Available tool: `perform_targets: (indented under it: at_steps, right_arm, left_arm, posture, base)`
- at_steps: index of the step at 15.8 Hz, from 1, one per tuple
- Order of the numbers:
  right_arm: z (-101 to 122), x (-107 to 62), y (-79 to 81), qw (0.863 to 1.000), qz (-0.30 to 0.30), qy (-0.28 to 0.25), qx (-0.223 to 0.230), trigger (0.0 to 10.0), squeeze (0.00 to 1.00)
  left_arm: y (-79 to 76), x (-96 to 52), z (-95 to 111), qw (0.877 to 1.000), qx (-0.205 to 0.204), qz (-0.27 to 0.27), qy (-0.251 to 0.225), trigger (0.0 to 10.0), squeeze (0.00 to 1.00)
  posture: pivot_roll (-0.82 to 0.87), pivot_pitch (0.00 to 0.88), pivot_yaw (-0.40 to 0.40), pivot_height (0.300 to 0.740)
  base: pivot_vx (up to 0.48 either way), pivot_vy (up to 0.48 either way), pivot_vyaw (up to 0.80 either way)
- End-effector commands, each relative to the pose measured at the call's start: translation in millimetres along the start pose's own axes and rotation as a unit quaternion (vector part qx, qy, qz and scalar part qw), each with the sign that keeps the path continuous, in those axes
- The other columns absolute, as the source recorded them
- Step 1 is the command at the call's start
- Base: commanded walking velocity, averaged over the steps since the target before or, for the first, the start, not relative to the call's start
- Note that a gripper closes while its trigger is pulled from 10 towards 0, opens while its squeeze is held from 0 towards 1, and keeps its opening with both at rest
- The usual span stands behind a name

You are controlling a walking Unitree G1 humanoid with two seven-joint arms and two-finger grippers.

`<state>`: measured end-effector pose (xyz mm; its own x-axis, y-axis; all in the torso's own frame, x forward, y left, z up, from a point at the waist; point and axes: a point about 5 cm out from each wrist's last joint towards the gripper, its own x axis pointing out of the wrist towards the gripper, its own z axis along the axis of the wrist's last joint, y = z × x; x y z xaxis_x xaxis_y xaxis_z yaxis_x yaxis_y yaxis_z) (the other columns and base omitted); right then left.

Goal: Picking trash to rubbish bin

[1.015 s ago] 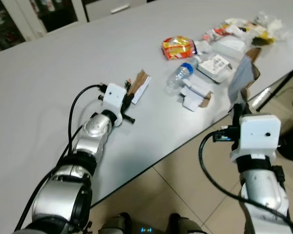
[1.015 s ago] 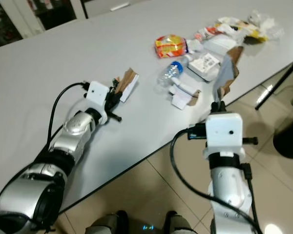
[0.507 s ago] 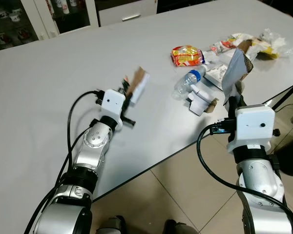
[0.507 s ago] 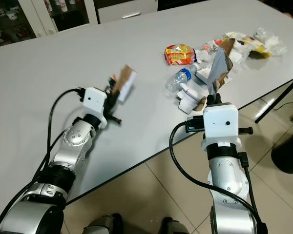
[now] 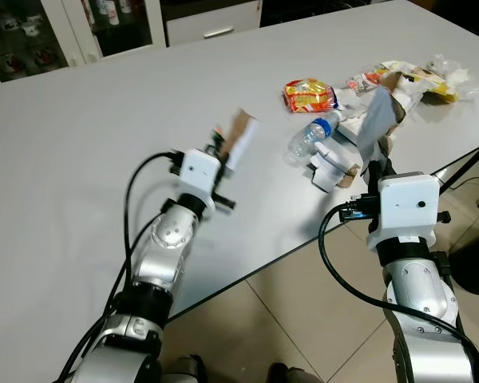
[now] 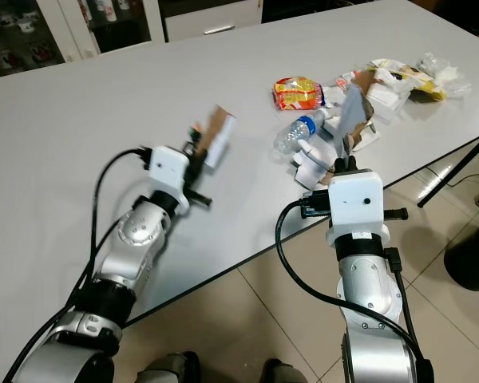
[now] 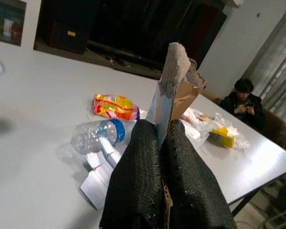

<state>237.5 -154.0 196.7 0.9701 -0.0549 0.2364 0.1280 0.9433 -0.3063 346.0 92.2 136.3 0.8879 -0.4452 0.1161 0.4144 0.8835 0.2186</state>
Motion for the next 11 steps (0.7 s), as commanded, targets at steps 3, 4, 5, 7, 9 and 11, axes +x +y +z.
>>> perform_targets:
  at_steps: [3, 4, 5, 7, 9, 11]
  right_arm:
    - [2, 0.0, -3.3, 1.000, -0.001, -0.007, -0.003, 10.0, 0.00]
    - [2, 0.0, -3.3, 1.000, -0.001, -0.007, -0.003, 10.0, 0.00]
    - [1, -0.5, -4.5, 1.000, -0.005, -0.006, -0.004, 10.0, 0.00]
    - [1, -0.9, -4.7, 1.000, -0.008, -0.005, -0.005, 10.0, 0.00]
    - [1, -1.5, -4.4, 1.000, -0.008, -0.005, -0.007, 10.0, 0.00]
    - [0, -2.3, -4.9, 1.000, -0.009, -0.003, -0.008, 10.0, 0.00]
  left_arm:
    - [-22.2, -3.3, -10, 0.995, 0.009, -0.092, 0.037, 10.0, 0.12]
    - [-22.2, -3.3, -10, 0.995, 0.009, -0.092, 0.037, 10.0, 0.12]
    - [-25.2, -2.4, -10, 0.993, 0.010, -0.113, 0.041, 10.0, 0.32]
    - [-27.9, -0.9, -10, 0.990, 0.007, -0.133, 0.048, 10.0, 1.00]
    - [-34.2, -2.3, -10, 0.980, 0.014, -0.188, 0.058, 10.0, 1.00]
    - [-37.2, -2.7, -13, 0.974, 0.036, -0.212, 0.073, 10.0, 1.00]
  posture:
    - [0.11, 0.096, -0.018, 0.740]
    - [0.11, 0.096, -0.018, 0.740]
    - [0.10, 0.094, -0.011, 0.740]
    - [0.10, 0.095, -0.009, 0.740]
    - [0.10, 0.097, -0.007, 0.740]
    - [0.09, 0.100, -0.004, 0.740]
  base:
    - [0.000, 0.000, 0.00]
    - [0.000, 0.000, 0.00]
    - [0.000, 0.000, 0.00]
    - [0.000, 0.000, 0.00]
    - [0.000, 0.000, 0.00]
    - [0.000, 0.000, 0.00]
